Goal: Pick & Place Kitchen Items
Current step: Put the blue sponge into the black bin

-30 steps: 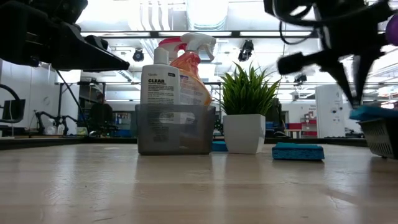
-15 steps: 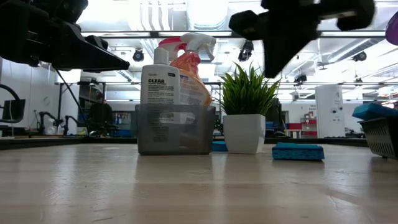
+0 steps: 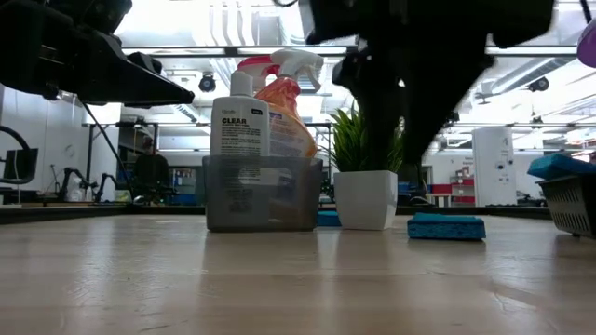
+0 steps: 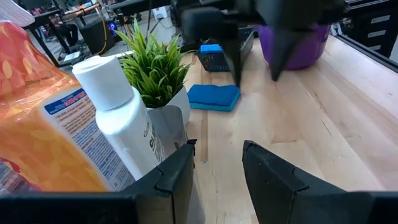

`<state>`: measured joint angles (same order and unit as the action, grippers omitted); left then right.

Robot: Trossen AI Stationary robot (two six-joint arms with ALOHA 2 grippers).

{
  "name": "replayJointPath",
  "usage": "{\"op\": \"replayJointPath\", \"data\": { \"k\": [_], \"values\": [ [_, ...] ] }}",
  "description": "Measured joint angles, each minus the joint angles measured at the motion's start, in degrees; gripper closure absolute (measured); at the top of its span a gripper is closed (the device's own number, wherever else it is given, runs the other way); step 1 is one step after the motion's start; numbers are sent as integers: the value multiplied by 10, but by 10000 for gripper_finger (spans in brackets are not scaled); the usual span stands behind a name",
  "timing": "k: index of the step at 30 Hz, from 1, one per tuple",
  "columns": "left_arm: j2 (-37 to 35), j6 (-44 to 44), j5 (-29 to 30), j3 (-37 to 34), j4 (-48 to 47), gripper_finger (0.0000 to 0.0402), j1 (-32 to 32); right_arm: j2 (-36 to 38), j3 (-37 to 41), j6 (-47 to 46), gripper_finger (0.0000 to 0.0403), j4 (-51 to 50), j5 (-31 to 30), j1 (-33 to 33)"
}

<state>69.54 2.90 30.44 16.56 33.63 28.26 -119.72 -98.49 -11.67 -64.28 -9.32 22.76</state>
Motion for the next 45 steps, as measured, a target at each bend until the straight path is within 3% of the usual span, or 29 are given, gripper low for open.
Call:
{"op": "replayJointPath", "data": {
  "k": [6, 11, 20, 34, 38, 45],
  "values": [
    [0, 0, 0, 0, 0, 261, 0, -100, -97, -70, 126, -92, -13, 34],
    [0, 0, 0, 0, -1, 261, 0, -144, -131, -143, 126, -143, -42, 42],
    [0, -21, 0, 0, -6, 261, 0, -152, -108, -210, 126, -183, -57, 37],
    [0, -45, -11, 0, -6, 261, 1, -148, -55, -184, 127, -204, -44, 8],
    [0, -45, -11, 0, -7, 261, 1, -146, -45, -126, 151, -179, 12, 1],
    [0, -45, -12, 0, -7, 261, 1, -149, -56, -63, 247, -159, 57, 1]
  ]
}}
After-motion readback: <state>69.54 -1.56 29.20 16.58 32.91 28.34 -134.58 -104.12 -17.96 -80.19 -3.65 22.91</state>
